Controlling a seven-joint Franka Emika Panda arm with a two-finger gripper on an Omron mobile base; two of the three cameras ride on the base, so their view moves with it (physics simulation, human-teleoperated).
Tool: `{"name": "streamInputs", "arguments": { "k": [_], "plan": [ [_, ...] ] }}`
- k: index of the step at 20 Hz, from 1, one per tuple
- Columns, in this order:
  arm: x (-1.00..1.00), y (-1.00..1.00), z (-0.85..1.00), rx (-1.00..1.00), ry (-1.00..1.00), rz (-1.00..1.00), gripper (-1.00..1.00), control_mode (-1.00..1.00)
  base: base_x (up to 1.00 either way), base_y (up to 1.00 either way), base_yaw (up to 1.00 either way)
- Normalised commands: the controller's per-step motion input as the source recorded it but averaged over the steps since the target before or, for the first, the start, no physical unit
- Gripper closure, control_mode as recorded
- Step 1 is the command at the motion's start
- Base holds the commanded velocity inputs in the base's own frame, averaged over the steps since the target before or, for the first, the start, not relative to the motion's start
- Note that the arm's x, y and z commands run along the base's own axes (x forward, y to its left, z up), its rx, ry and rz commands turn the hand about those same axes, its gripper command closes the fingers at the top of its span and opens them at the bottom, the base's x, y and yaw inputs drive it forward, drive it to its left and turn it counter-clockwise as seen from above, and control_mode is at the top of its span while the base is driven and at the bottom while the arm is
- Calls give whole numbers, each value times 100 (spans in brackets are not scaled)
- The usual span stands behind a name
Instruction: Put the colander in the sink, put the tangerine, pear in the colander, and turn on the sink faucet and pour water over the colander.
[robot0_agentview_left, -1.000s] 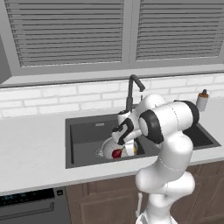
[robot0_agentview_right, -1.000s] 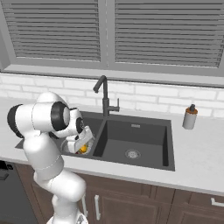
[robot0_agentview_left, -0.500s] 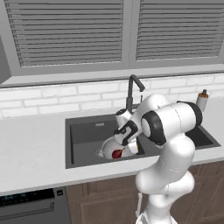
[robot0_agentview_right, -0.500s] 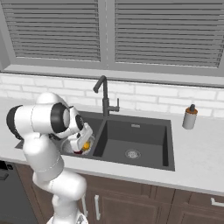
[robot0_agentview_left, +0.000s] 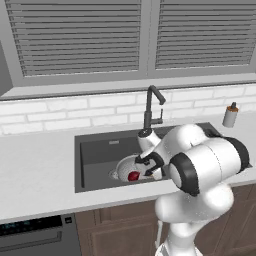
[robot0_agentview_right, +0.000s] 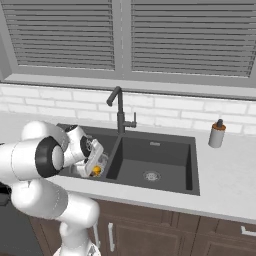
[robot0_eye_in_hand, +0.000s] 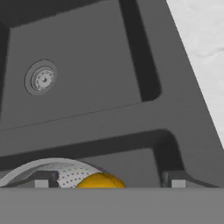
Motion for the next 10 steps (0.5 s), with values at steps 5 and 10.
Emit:
{"name": "streamInputs", "arguments": {
  "k": [5,10],
  "plan": [
    [-38,26,69,1,-32,0,-100,-100,0,0,0],
    [-18,33,100,6,-26,4,-100,-100,0,0,0]
  ]
}}
